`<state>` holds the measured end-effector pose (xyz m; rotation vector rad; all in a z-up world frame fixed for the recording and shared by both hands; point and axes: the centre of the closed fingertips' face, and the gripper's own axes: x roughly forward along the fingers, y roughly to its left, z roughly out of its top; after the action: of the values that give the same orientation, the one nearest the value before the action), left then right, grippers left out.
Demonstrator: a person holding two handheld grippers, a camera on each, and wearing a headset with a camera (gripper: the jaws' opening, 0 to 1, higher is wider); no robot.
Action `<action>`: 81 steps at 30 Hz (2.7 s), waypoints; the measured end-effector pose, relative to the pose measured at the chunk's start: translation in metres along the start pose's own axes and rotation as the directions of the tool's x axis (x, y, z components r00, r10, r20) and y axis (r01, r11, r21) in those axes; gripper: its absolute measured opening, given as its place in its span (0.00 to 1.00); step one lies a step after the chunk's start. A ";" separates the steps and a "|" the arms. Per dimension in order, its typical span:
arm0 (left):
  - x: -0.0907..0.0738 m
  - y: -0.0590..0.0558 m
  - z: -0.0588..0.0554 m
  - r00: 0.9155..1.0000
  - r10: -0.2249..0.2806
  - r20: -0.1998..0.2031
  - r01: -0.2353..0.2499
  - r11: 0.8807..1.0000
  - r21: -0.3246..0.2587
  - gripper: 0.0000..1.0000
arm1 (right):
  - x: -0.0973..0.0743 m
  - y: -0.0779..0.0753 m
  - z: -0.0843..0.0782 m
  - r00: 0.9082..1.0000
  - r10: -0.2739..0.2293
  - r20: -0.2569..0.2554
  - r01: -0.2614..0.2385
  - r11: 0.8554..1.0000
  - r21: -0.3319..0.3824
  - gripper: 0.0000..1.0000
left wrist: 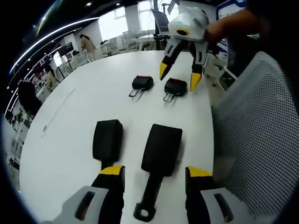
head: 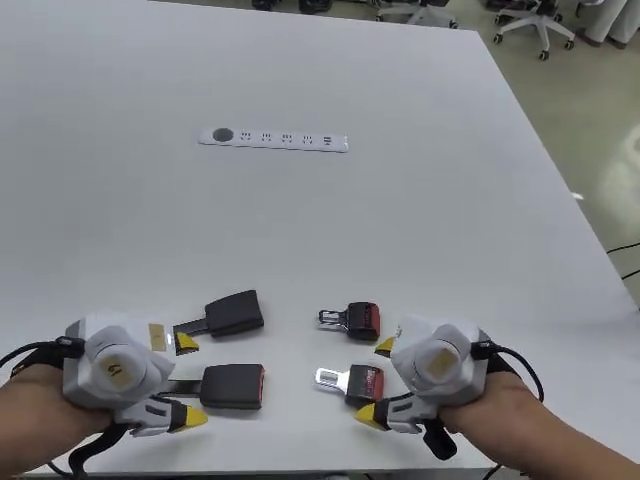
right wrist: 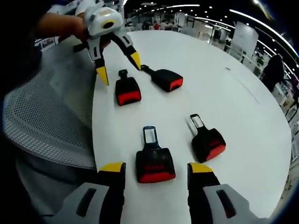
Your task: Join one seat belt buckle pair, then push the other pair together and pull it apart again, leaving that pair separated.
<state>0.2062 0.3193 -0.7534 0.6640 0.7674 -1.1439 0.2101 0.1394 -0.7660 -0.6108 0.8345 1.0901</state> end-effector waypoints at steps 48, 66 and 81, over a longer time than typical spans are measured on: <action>0.032 -0.010 0.001 0.973 -0.184 -0.139 0.204 0.968 0.146 0.33 | 0.025 0.008 0.009 0.991 0.122 -0.057 -0.129 0.981 -0.142 0.33; 0.032 -0.010 0.002 0.973 -0.180 -0.145 0.199 0.971 0.132 0.34 | 0.048 0.029 0.042 0.992 0.128 -0.018 -0.129 0.981 -0.145 0.33; 0.033 -0.009 0.001 0.972 -0.183 -0.146 0.203 0.969 0.138 0.34 | 0.052 0.034 0.052 0.990 0.142 0.003 -0.139 0.975 -0.173 0.33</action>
<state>0.2055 0.2983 -0.7808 0.8120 0.8782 -1.3567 0.2048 0.2191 -0.7811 -0.6947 0.7844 1.3040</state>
